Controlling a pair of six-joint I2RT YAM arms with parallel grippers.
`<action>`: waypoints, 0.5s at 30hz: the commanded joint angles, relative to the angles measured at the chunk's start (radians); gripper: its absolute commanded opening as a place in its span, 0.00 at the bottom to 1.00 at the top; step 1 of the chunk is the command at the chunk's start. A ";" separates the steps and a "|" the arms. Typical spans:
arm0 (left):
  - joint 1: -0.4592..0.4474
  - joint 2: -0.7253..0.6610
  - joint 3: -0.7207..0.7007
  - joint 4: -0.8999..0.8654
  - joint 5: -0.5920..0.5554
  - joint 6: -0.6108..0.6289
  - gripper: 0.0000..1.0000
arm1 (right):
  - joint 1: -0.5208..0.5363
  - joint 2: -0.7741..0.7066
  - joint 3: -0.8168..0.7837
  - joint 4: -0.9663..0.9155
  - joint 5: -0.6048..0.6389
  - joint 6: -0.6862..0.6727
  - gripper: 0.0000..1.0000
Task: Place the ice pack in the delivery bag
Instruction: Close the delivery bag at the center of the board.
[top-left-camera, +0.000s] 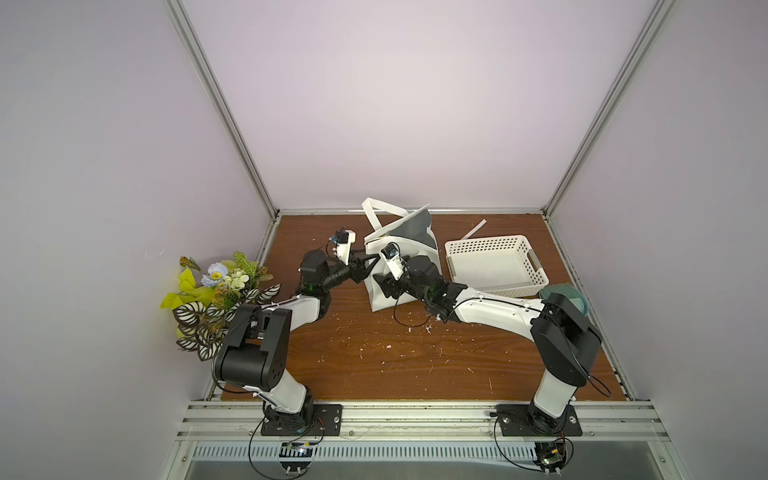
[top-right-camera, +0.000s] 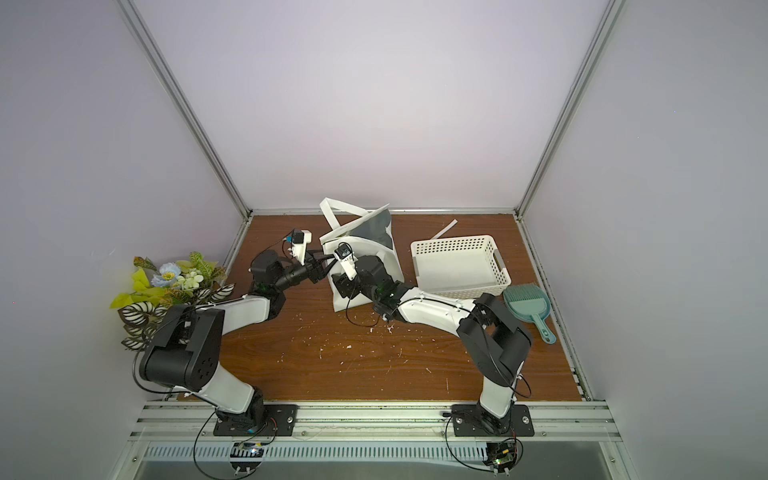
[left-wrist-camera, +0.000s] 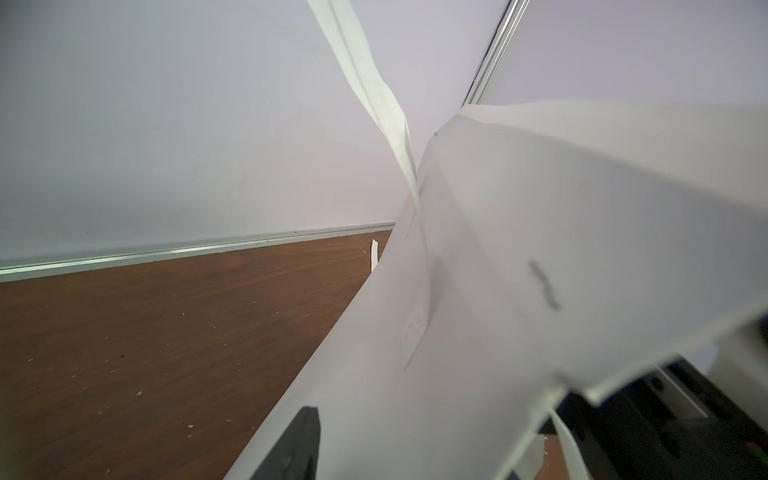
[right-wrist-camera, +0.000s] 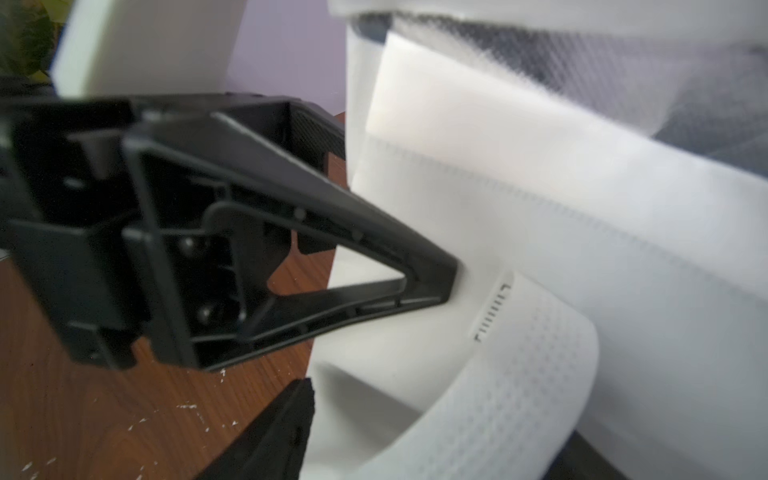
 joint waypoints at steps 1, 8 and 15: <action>-0.022 0.017 0.019 -0.074 0.006 0.031 0.44 | -0.001 -0.045 -0.038 0.022 0.000 0.015 0.78; -0.047 0.022 0.059 -0.201 0.000 0.123 0.53 | -0.010 -0.068 -0.097 0.025 0.045 0.007 0.76; -0.077 0.064 0.107 -0.198 -0.013 0.117 0.58 | -0.011 -0.045 -0.080 0.035 0.012 0.001 0.75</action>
